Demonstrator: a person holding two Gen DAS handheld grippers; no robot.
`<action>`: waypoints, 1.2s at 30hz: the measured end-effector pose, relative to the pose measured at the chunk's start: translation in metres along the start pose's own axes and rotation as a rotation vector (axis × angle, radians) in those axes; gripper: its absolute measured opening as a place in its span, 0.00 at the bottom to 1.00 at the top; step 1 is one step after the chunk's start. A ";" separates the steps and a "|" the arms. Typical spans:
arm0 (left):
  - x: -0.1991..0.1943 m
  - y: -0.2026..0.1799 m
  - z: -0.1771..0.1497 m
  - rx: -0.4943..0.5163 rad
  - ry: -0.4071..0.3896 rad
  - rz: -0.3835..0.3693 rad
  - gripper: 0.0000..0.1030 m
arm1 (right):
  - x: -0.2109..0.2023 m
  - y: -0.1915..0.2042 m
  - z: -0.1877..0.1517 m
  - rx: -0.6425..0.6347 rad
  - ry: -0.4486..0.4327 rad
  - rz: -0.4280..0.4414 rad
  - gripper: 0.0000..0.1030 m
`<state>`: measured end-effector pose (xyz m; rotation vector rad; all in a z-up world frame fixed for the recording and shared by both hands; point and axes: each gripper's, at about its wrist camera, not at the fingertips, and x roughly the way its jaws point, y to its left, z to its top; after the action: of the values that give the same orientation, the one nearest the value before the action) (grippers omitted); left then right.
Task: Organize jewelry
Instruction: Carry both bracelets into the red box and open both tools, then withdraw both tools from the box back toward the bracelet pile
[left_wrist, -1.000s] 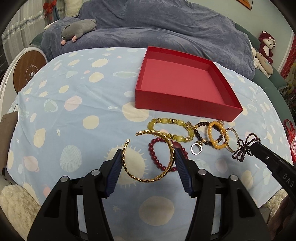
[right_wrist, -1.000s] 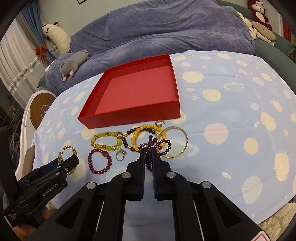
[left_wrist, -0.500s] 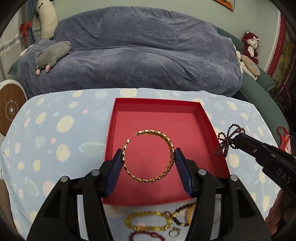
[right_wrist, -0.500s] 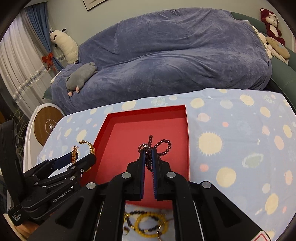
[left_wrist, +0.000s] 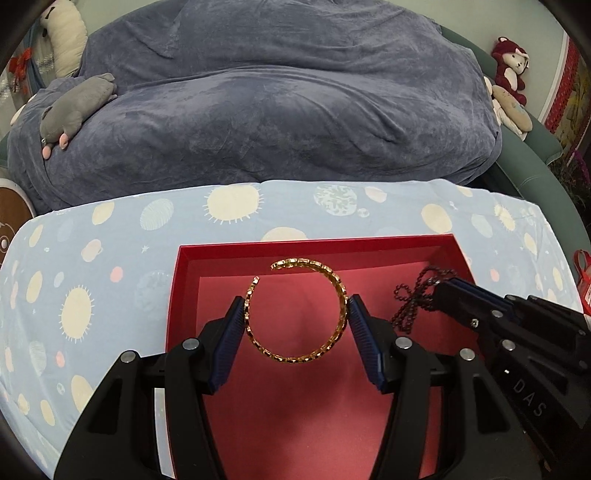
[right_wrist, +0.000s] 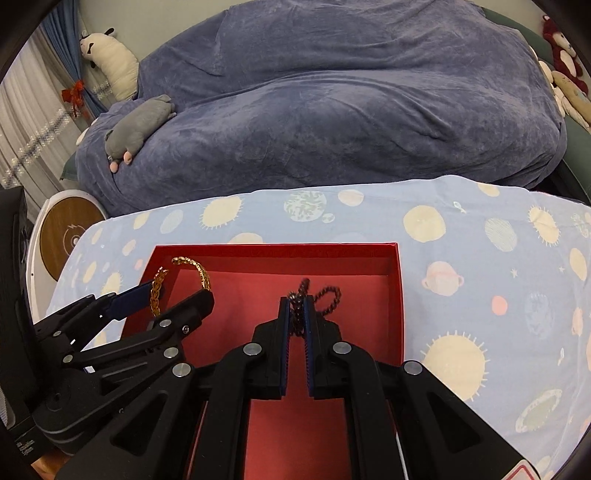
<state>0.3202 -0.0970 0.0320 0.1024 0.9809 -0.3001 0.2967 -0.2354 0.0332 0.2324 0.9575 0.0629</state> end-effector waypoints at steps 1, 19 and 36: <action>0.004 0.000 0.001 -0.001 0.004 0.003 0.52 | 0.003 0.000 0.001 -0.006 -0.002 -0.011 0.11; -0.094 0.015 -0.067 -0.038 -0.111 0.057 0.73 | -0.119 -0.014 -0.079 0.009 -0.150 -0.080 0.49; -0.138 0.013 -0.250 -0.082 0.048 0.086 0.73 | -0.166 -0.005 -0.252 0.088 -0.011 -0.120 0.49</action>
<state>0.0518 -0.0013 0.0069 0.0769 1.0319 -0.1792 -0.0049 -0.2236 0.0264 0.2552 0.9628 -0.0909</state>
